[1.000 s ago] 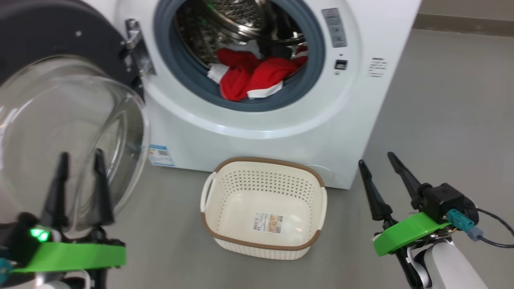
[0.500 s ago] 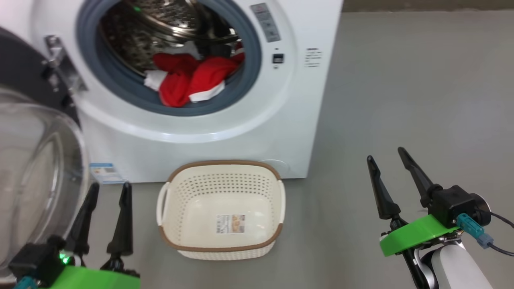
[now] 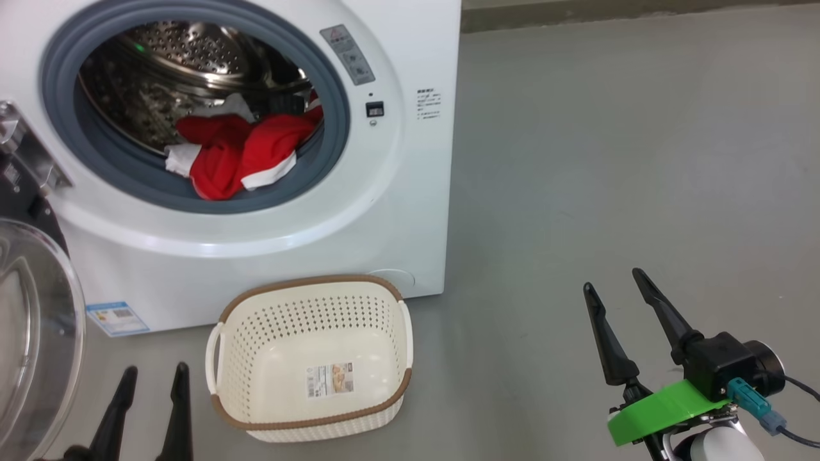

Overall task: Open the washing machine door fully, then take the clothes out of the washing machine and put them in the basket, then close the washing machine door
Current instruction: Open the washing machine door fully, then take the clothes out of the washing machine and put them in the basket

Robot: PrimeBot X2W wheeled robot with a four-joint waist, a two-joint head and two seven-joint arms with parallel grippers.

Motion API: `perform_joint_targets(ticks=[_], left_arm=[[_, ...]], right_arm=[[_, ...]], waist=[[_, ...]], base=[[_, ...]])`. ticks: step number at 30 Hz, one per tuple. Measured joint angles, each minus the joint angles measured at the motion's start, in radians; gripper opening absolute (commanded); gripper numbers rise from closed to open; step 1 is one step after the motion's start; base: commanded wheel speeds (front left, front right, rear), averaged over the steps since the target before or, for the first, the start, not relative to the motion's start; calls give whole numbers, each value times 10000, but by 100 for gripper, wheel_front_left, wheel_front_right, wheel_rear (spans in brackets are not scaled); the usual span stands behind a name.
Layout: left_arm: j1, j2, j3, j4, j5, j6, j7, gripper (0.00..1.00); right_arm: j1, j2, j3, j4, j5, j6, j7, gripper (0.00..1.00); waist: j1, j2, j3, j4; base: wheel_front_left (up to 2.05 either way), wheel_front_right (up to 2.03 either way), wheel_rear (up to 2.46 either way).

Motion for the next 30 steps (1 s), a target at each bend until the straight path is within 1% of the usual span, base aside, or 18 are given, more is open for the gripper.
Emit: perform_joint_targets(ticks=[9,13,19,22,26,30], left_arm=[[567,8,10,-10,176,155,-35,100],[674,-4,27,6,353,326,-35,100],[768,12,75,-35,353,336,-36,100],[850,19,88,-40,418,529,-33,100],[850,19,90,-82,441,663,-31,100],[850,19,71,-165,441,683,-13,100]], right_arm=[[447,10,-42,-186,-35,0,0,100],[484,12,-75,-221,-61,0,0,100],[662,15,-84,-221,-61,0,0,100],[662,17,-82,-221,-63,0,0,100],[662,19,-65,-215,-104,0,0,100],[662,21,-42,-194,-104,0,0,100]], waist=[[0,0,-393,-221],[0,0,-526,-240],[0,0,-608,-214],[0,1,-616,-181],[0,1,-622,-117],[0,0,-612,-64]], base=[[0,0,0],[0,0,0],[0,0,0],[7,-8,2],[42,-42,0],[93,-93,0]])
